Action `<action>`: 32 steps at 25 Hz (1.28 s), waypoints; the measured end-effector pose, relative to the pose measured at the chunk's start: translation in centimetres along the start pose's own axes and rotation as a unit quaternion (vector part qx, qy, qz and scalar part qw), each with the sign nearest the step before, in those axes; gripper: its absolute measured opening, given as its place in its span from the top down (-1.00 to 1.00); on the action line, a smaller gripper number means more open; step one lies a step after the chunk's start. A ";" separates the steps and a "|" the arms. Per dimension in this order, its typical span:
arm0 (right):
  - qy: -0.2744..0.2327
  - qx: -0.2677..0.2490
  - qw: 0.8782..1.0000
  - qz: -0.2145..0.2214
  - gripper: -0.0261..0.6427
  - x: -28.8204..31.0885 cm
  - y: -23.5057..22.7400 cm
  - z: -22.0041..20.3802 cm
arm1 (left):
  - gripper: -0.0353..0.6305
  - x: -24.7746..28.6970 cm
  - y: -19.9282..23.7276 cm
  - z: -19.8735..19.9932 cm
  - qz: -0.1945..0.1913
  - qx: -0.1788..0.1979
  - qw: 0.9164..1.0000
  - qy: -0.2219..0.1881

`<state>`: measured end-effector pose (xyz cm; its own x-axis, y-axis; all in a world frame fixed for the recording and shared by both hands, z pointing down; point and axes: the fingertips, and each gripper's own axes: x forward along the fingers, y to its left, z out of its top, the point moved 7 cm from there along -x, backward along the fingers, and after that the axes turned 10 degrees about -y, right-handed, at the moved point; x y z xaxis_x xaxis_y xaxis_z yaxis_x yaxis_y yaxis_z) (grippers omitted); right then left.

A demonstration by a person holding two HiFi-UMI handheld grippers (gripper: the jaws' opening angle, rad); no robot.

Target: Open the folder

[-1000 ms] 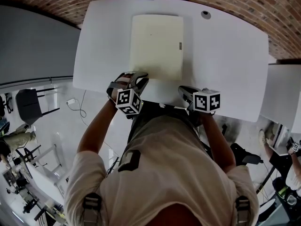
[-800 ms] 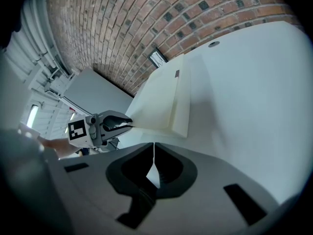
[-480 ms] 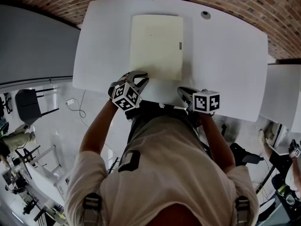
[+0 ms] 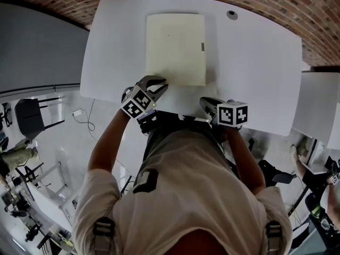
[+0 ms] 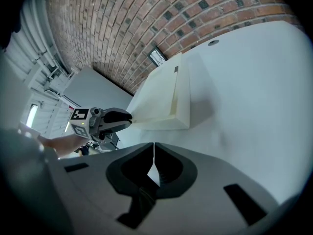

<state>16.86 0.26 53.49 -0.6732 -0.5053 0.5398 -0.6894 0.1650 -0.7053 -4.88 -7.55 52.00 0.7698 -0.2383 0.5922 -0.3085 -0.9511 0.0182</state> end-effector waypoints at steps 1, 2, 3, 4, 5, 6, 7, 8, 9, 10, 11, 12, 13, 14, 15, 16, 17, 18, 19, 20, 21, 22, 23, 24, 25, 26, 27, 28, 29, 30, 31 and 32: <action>-0.001 -0.001 1.000 0.001 0.90 0.1 0.0 0.1 | 0.74 0.0 0.0 0.3 -0.002 -0.011 1.000 -0.009; -0.004 -0.005 1.000 0.000 0.90 0.1 0.0 0.2 | 0.85 0.0 0.1 0.4 -0.002 -0.022 1.000 -0.015; -0.007 -0.011 1.000 -0.002 0.90 0.2 0.0 0.4 | 0.89 0.0 0.0 0.2 0.002 -0.025 1.000 -0.015; -0.012 -0.017 1.000 -0.004 0.90 0.3 0.0 0.7 | 0.89 0.1 0.0 -0.3 0.007 -0.016 1.000 -0.008; -0.015 -0.021 1.000 -0.004 0.90 0.4 0.0 1.0 | 0.89 0.3 -0.2 -0.6 0.009 -0.001 1.000 0.000; -0.018 -0.024 1.000 -0.004 0.90 0.6 0.0 1.3 | 0.89 0.3 -0.4 -0.6 0.009 0.011 1.000 0.001; -0.020 -0.026 0.999 -0.004 0.90 0.7 -0.1 1.7 | 0.89 0.2 -0.4 -0.2 0.008 0.017 1.000 -0.005; -0.023 -0.028 0.999 -0.005 0.90 0.8 -0.1 2.0 | 0.89 0.1 -0.4 0.5 0.010 0.022 1.000 -0.013; -0.026 -0.029 0.999 -0.006 0.90 0.8 -0.2 2.4 | 0.88 -0.1 -0.3 1.2 0.015 0.032 0.999 -0.019; -0.030 -0.029 0.999 -0.007 0.90 0.8 -0.4 2.7 | 0.88 -0.1 -0.3 1.8 0.020 0.047 0.998 -0.022; -0.036 -0.029 0.999 -0.011 0.90 0.7 -0.8 3.1 | 0.88 0.1 -0.2 2.4 0.022 0.065 0.997 -0.019; -0.042 -0.030 0.999 -0.018 0.90 0.6 -1.3 3.7 | 0.77 0.4 -0.3 2.9 0.018 0.084 0.996 -0.010; -0.048 -0.033 0.998 -0.027 0.90 0.6 -1.8 4.3 | 0.42 0.9 -0.3 3.2 0.010 0.103 0.995 0.006; -0.052 -0.039 0.997 -0.037 0.90 0.7 -2.3 4.9 | 0.17 1.5 -0.5 3.2 0.001 0.125 0.992 0.027; -0.054 -0.049 0.996 -0.048 0.90 0.9 -2.8 5.5 | 0.14 2.0 -0.6 3.1 -0.004 0.153 0.987 0.048; -0.053 -0.061 0.995 -0.060 0.90 1.2 -3.3 6.1 | 0.13 2.4 -0.7 2.9 -0.005 0.180 0.981 0.066; -0.050 -0.074 0.993 -0.071 0.90 1.5 -3.8 6.5 | 0.13 2.8 -0.8 2.7 0.000 0.204 0.976 0.079; -0.045 -0.086 0.992 -0.080 0.90 2.0 -4.2 6.9 | 0.13 3.1 -0.8 2.5 0.008 0.221 0.971 0.085; -0.038 -0.094 0.991 -0.084 0.90 2.4 -4.5 7.2 | 0.13 3.3 -0.7 2.5 0.017 0.232 0.969 0.087; -0.031 -0.101 0.991 -0.084 0.90 2.8 -4.7 7.4 | 0.14 3.4 -0.7 2.5 0.024 0.236 0.968 0.085; -0.024 -0.106 0.991 -0.082 0.90 3.1 -4.9 7.5 | 0.15 3.4 -0.7 2.6 0.028 0.236 0.968 0.082; -0.018 -0.112 0.990 -0.081 0.90 3.3 -5.0 7.6 | 0.17 3.3 -0.7 2.6 0.029 0.233 0.969 0.078; -0.014 -0.117 0.990 -0.081 0.90 3.5 -5.0 7.7 | 0.20 3.2 -0.7 2.8 0.027 0.229 0.970 0.073; -0.013 -0.120 0.989 -0.080 0.90 3.5 -5.1 7.8 | 0.27 3.1 -0.8 2.9 0.025 0.227 0.971 0.067; -0.015 -0.119 0.990 -0.078 0.89 3.6 -5.1 7.9 | 0.33 3.0 -0.9 3.0 0.024 0.225 0.972 0.063; -0.017 -0.115 0.990 -0.074 0.89 3.6 -5.2 8.0 | 0.40 2.9 -1.0 3.0 0.022 0.225 0.972 0.060; -0.020 -0.109 0.991 -0.071 0.89 3.6 -5.3 8.1 | 0.48 2.7 -1.1 3.0 0.021 0.225 0.972 0.058; -0.022 -0.105 0.992 -0.068 0.89 3.6 -5.3 8.3 | 0.56 2.7 -1.2 2.9 0.021 0.226 0.972 0.057; -0.026 -0.102 0.992 -0.067 0.89 3.6 -5.4 8.5 | 0.59 2.6 -1.3 2.9 0.021 0.226 0.972 0.056; -0.029 -0.101 0.992 -0.065 0.87 3.6 -5.4 8.7 | 0.60 2.5 -1.4 2.9 0.022 0.225 0.972 0.055; -0.030 -0.102 0.992 -0.065 0.80 3.6 -5.4 8.9 | 0.60 2.5 -1.4 2.9 0.023 0.224 0.973 0.054; -0.029 -0.106 0.992 -0.066 0.74 3.7 -5.4 9.1 | 0.61 2.4 -1.4 2.9 0.023 0.221 0.974 0.051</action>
<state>20.49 -10.24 55.14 -0.5613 -0.5811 0.5892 -0.8152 0.2656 -0.5147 -0.97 -7.38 51.10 0.6938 -0.2839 0.6619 -0.0531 -0.9367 -0.3461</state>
